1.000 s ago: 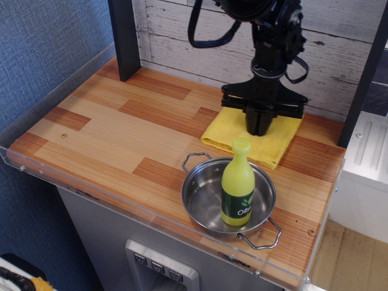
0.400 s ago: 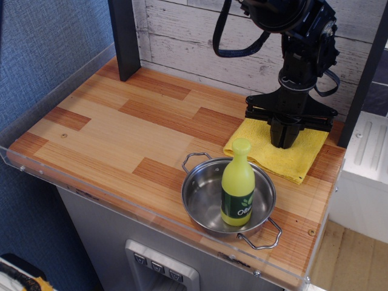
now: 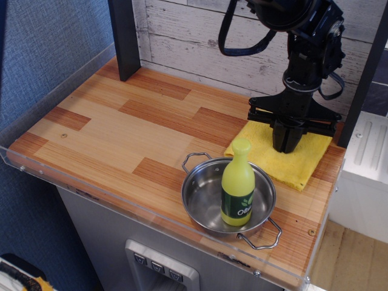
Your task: Move the yellow cloth to the back right corner up against the wall.
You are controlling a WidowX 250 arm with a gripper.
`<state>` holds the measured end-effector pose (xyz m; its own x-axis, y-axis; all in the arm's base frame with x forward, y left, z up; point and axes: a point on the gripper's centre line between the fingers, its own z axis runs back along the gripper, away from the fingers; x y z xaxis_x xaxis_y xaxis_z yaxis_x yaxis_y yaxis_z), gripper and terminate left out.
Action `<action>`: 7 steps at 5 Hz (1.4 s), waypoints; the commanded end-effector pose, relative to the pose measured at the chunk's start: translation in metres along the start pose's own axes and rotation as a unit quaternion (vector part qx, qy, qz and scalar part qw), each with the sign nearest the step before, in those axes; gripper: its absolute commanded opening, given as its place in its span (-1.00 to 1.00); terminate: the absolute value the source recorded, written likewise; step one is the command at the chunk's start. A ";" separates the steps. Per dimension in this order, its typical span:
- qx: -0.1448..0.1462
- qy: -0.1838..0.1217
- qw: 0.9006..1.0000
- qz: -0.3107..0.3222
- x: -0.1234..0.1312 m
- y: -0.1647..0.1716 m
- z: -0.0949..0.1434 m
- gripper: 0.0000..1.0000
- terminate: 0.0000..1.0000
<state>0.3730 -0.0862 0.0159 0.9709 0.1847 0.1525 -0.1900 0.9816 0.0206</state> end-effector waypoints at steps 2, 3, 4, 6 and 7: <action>-0.015 -0.077 0.997 0.010 0.034 0.005 0.061 1.00 -1.00; -0.029 -0.085 0.996 0.021 0.038 0.008 0.084 1.00 -1.00; -0.032 -0.081 0.996 0.031 0.037 0.013 0.099 1.00 -1.00; 0.021 -0.043 0.998 0.042 0.028 0.062 0.110 1.00 -1.00; 0.036 -0.040 0.996 0.070 0.020 0.094 0.121 1.00 -1.00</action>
<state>0.3540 0.0073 0.1183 0.9313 0.3178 0.1781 -0.3368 0.9374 0.0884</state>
